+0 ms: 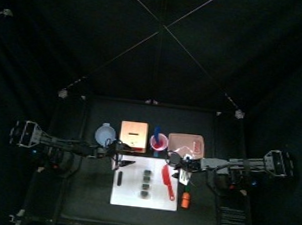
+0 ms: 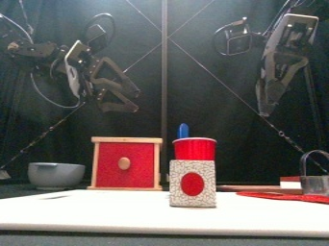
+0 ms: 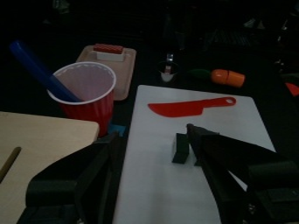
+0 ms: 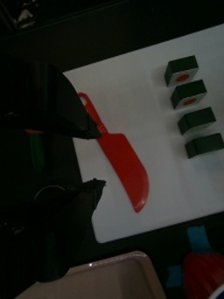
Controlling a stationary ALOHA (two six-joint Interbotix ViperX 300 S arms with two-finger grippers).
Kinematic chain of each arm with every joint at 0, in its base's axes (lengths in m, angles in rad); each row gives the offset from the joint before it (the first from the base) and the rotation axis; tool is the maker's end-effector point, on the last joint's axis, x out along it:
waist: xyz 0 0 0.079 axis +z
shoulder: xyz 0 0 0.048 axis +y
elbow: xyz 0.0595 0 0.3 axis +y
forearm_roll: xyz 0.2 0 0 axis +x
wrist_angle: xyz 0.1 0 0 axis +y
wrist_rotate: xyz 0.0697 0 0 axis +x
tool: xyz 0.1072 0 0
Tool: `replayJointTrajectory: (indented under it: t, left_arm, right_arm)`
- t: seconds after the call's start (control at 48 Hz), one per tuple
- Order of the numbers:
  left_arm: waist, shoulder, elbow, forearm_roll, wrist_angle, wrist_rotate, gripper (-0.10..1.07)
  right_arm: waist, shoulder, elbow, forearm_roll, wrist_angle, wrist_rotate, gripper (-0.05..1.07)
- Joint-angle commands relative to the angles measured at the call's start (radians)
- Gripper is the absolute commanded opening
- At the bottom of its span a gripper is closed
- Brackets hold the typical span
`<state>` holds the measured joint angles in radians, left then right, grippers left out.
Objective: Move cut sushi onto plate
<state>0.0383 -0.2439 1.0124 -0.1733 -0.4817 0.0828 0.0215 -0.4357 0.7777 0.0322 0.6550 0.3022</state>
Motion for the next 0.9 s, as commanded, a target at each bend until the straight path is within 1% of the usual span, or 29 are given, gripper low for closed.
replayJointTrajectory:
  t: [0.0, 0.292, 0.521, 0.583, 0.688, 0.875]
  left_arm:
    - [0.003, -0.011, -0.015, -0.002, 0.003, 0.002, 0.95]
    - [0.008, -0.009, -0.014, 0.002, 0.049, 0.003, 0.95]
    - [0.008, -0.029, -0.023, 0.021, 0.049, 0.003, 0.95]
    - [0.008, -0.035, -0.02, 0.021, 0.049, 0.003, 0.95]
    - [0.008, -0.048, -0.009, 0.021, 0.049, 0.003, 0.95]
    - [0.021, -0.072, 0.028, 0.021, 0.049, 0.003, 0.95]
  right_arm:
    - [0.002, -0.017, -0.005, -0.002, -0.026, 0.002, 0.79]
    - [-0.003, -0.008, 0.023, -0.002, -0.08, 0.006, 0.79]
    - [-0.009, 0.035, 0.003, -0.002, -0.13, -0.002, 0.79]
    - [-0.011, 0.061, -0.014, -0.008, -0.15, -0.008, 0.79]
    - [-0.017, 0.13, -0.058, -0.038, -0.169, -0.009, 0.79]
    - [-0.026, 0.284, -0.19, -0.109, -0.163, -0.011, 0.79]
